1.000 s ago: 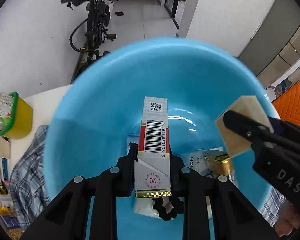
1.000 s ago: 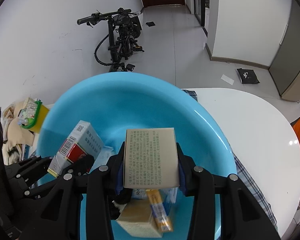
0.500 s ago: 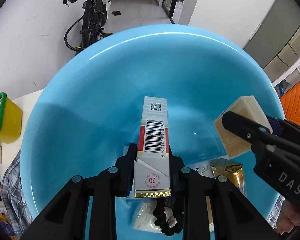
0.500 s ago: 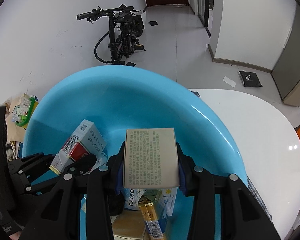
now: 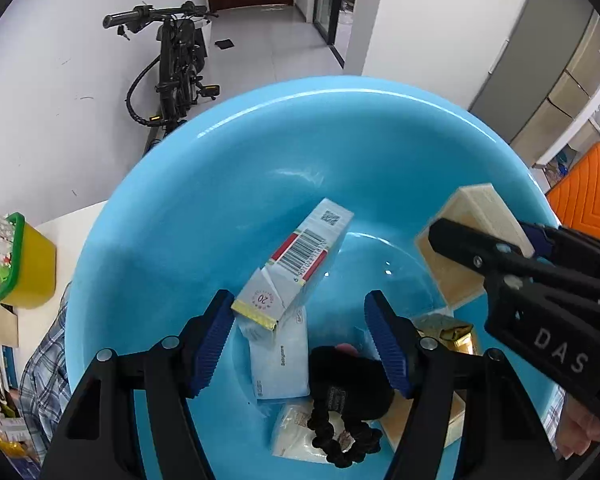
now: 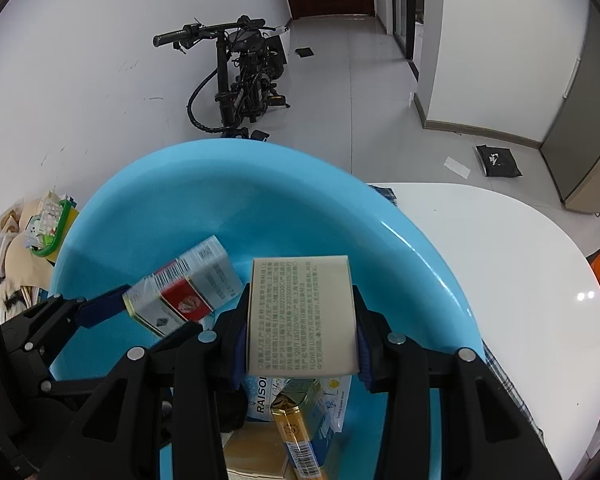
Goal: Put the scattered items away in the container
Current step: 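Open the left gripper while the right gripper opens, releasing both boxes into the basin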
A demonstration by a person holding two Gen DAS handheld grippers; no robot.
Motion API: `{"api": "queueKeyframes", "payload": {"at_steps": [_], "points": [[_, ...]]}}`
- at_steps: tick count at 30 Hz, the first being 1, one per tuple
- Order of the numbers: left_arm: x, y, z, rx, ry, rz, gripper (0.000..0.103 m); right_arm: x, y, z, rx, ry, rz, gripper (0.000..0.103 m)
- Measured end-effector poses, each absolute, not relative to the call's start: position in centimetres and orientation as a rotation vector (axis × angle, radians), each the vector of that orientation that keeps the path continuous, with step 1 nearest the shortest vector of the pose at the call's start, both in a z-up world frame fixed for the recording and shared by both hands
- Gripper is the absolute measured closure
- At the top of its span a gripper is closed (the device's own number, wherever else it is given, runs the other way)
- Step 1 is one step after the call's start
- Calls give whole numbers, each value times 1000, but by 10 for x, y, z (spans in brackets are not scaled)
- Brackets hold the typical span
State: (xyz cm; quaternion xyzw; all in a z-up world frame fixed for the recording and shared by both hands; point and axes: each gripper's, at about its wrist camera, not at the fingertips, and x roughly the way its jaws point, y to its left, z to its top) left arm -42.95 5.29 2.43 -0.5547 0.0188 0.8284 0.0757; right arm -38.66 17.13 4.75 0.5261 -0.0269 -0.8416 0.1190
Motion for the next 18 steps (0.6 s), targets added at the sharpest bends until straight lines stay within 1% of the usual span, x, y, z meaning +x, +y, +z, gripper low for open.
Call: {"api": "queueKeyframes", "payload": {"at_steps": [3, 5, 7, 8, 9, 10, 11, 12, 16, 18], "points": [[-428, 55, 21, -1663, 85, 2482, 33, -386, 169, 47, 1532, -72, -2464, 63], [-429, 50, 19, -1651, 73, 2495, 33, -386, 166, 48, 1521, -67, -2477, 62], [-426, 49, 21, -1627, 63, 2513, 33, -387, 163, 46, 1513, -65, -2486, 61], [-425, 48, 22, -1614, 70, 2527, 31, -388, 162, 45, 1510, -61, -2496, 59], [-423, 47, 23, -1603, 79, 2546, 26, -388, 160, 45, 1507, -59, -2509, 51], [-423, 46, 25, -1595, 84, 2565, 24, -388, 159, 44, 1502, -61, -2515, 45], [-423, 44, 26, -1589, 77, 2582, 23, -388, 158, 44, 1499, -64, -2518, 33], [-423, 42, 27, -1582, 63, 2587, 23, -387, 156, 45, 1493, -61, -2525, 26], [-425, 37, 29, -1589, 48, 2584, 22, -385, 150, 49, 1489, -17, -2554, 24], [-425, 36, 29, -1588, 47, 2580, 22, -385, 150, 52, 1503, -8, -2559, 21]]}}
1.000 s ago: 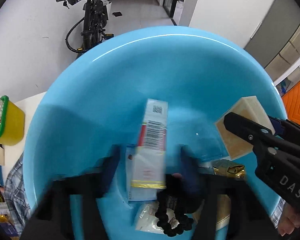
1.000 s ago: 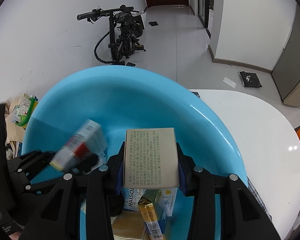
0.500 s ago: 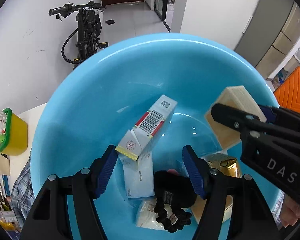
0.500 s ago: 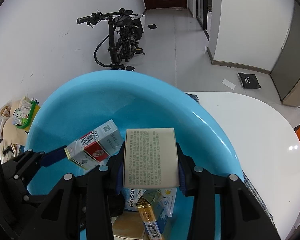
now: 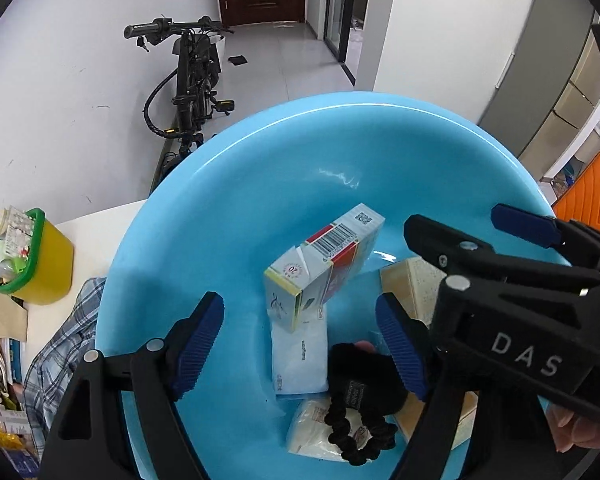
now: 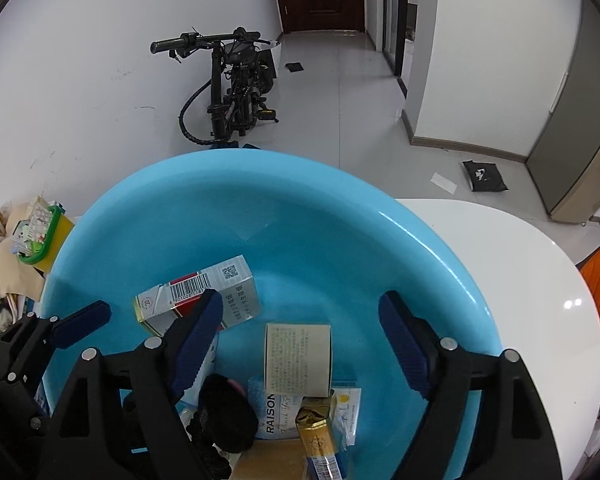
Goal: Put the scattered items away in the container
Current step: 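Open the left gripper while the right gripper opens, releasing both boxes into the basin, then raise both open grippers out of the basin and pull back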
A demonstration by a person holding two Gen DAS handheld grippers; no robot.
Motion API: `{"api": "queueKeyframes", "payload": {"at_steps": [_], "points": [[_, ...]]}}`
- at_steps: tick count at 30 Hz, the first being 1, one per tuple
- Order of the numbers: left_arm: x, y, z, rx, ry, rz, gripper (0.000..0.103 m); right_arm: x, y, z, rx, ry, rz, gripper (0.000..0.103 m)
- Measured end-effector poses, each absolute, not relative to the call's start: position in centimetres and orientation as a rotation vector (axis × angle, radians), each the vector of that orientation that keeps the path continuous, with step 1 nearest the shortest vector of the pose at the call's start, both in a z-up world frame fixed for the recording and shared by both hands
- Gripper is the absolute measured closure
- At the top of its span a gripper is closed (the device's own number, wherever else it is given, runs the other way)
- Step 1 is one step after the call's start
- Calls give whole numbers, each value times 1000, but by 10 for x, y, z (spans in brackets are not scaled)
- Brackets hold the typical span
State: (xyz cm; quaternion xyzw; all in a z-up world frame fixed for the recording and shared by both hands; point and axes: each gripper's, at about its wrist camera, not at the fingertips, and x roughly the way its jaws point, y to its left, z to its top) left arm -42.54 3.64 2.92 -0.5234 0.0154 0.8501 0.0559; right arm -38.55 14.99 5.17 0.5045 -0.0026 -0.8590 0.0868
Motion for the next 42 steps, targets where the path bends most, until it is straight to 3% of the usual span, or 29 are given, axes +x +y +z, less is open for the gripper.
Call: {"api": "queueKeyframes", "payload": {"at_steps": [13, 24, 27, 31, 36, 39, 42], "points": [[-393, 36, 49, -1408, 57, 2676, 22, -368, 152, 65, 1424, -39, -2595, 19], [-377, 27, 67, -1247, 5, 2763, 22, -344, 156, 96, 1156, -48, -2695, 18], [-364, 26, 71, -1091, 49, 2819, 13, -332, 158, 99, 994, -1, -2754, 10], [-352, 24, 77, -949, 71, 2879, 13, -321, 162, 100, 849, 19, -2811, 2], [-345, 20, 87, -844, -37, 2907, 13, -312, 168, 108, 801, -20, -2853, 1], [-335, 20, 90, -744, -28, 2928, 0, -300, 169, 116, 716, 8, -2899, 1], [-326, 24, 94, -675, 29, 2935, 0, -288, 165, 125, 626, 96, -2916, 1]]}}
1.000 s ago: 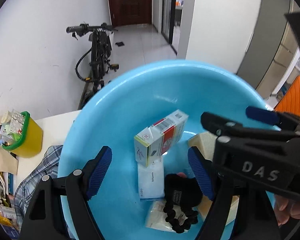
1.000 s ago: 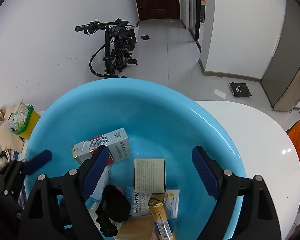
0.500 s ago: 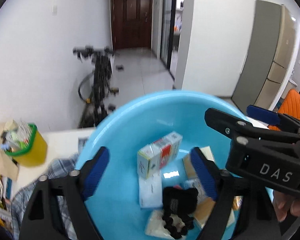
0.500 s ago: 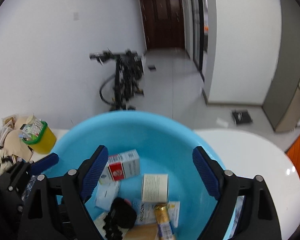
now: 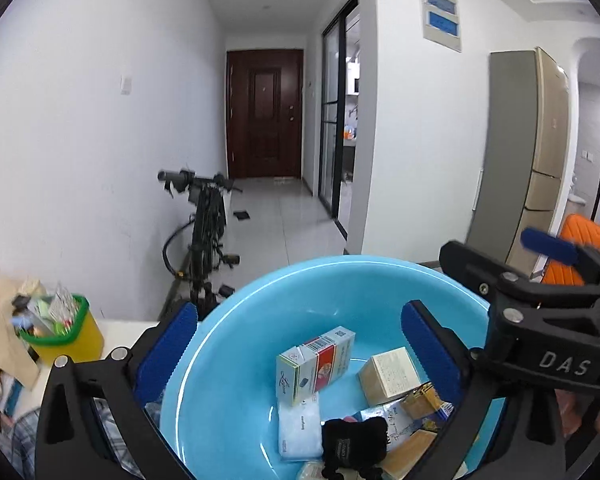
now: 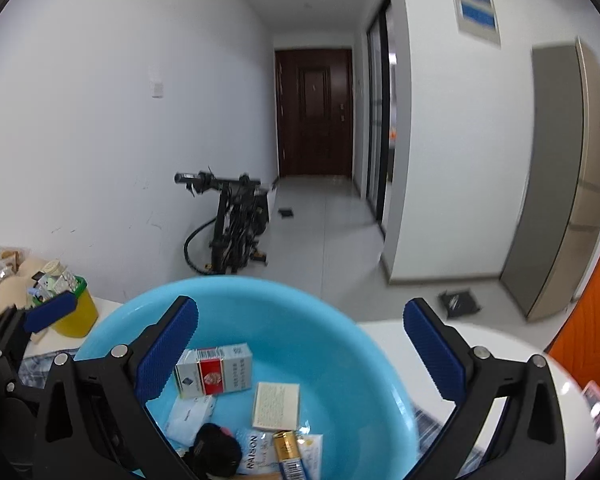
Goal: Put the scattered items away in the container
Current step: 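Raise both open grippers out of the basin and pull back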
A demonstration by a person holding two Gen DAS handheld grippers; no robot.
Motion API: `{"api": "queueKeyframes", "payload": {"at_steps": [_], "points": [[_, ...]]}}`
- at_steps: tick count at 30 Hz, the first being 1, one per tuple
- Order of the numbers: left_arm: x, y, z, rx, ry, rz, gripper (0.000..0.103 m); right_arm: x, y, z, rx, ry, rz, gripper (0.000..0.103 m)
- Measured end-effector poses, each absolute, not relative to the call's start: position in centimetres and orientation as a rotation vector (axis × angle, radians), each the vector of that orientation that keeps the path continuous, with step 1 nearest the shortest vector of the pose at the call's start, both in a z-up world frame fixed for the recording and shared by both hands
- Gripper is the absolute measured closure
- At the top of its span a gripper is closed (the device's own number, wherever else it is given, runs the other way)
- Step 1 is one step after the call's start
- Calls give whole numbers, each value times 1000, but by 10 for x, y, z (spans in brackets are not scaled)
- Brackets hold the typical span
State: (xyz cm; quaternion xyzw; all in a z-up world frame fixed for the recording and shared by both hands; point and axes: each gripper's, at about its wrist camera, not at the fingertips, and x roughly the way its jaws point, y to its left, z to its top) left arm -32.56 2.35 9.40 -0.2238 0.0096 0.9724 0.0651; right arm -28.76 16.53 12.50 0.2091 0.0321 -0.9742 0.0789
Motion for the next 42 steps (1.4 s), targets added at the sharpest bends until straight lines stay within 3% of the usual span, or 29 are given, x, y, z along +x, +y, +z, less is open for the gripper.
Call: {"api": "queueKeyframes", "payload": {"at_steps": [6, 10, 16, 20, 23, 28, 32, 37, 39, 42], "points": [[-312, 26, 105, -705, 135, 2958, 0, -261, 166, 137, 568, 227, -2919, 1], [-293, 18, 112, -701, 33, 2951, 0, -242, 171, 145, 527, 192, -2906, 1], [-276, 17, 120, -707, 73, 3010, 0, -222, 180, 154, 523, 150, -2910, 1], [-253, 10, 128, -581, 51, 3009, 0, -209, 191, 159, 512, 109, -2930, 1], [-239, 9, 137, -544, 35, 3004, 0, -194, 195, 164, 461, 184, -2962, 0], [-203, 6, 157, -465, -34, 2989, 0, -166, 209, 175, 437, 93, -2942, 0], [-166, 11, 170, -380, 32, 3009, 0, -141, 211, 182, 436, 72, -2927, 0], [-143, 7, 168, -484, -45, 3015, 0, -89, 209, 187, 393, 22, -2832, 0], [-137, 1, 162, -532, -127, 2982, 0, -68, 202, 191, 390, 66, -2780, 0], [-122, -1, 160, -511, -107, 3029, 0, -43, 196, 195, 366, 138, -2768, 0]]}}
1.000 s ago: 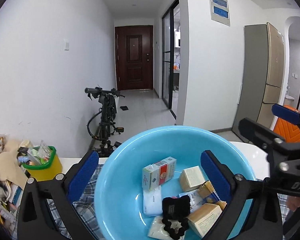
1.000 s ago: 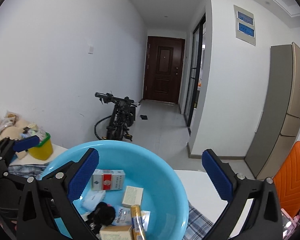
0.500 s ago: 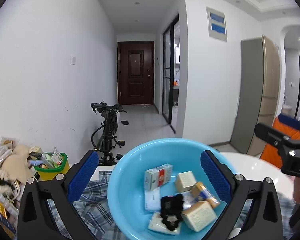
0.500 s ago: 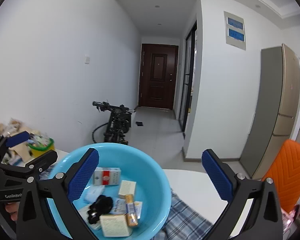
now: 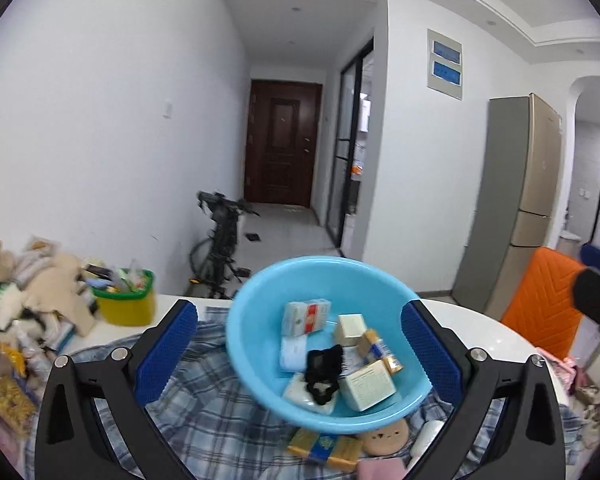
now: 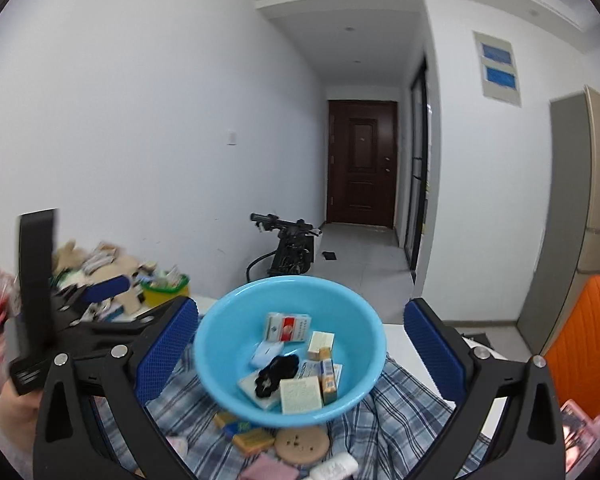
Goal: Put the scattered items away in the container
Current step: 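Raise both open grippers out of the basin and pull back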
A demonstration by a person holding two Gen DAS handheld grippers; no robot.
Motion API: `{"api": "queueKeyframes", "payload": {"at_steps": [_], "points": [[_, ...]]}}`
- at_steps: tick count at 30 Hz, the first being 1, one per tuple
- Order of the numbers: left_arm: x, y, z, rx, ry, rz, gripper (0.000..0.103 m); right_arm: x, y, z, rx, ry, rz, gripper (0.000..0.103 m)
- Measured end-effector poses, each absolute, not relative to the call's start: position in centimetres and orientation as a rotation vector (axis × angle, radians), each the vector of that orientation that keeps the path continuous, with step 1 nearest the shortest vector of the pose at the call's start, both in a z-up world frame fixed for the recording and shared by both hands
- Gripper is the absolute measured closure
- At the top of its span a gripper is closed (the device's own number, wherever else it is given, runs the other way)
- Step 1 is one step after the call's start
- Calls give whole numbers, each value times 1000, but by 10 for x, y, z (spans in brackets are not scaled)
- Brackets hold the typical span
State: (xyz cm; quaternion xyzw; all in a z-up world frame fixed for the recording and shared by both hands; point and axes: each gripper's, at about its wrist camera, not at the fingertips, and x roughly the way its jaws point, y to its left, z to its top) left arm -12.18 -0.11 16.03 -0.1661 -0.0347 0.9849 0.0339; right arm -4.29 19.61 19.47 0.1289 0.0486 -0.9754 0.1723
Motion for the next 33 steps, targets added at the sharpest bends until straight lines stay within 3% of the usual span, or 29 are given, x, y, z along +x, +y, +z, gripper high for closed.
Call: {"api": "queueKeyframes", "payload": {"at_steps": [4, 16, 33], "points": [[-96, 2, 164, -490, 8, 3053, 0, -23, 195, 193, 344, 194, -2796, 0], [-35, 0, 159, -388, 63, 3038, 0, 3, 201, 155, 293, 297, -2844, 0], [-15, -3, 128, -431, 10, 3018, 0, 26, 217, 141, 314, 155, -2958, 0]]}}
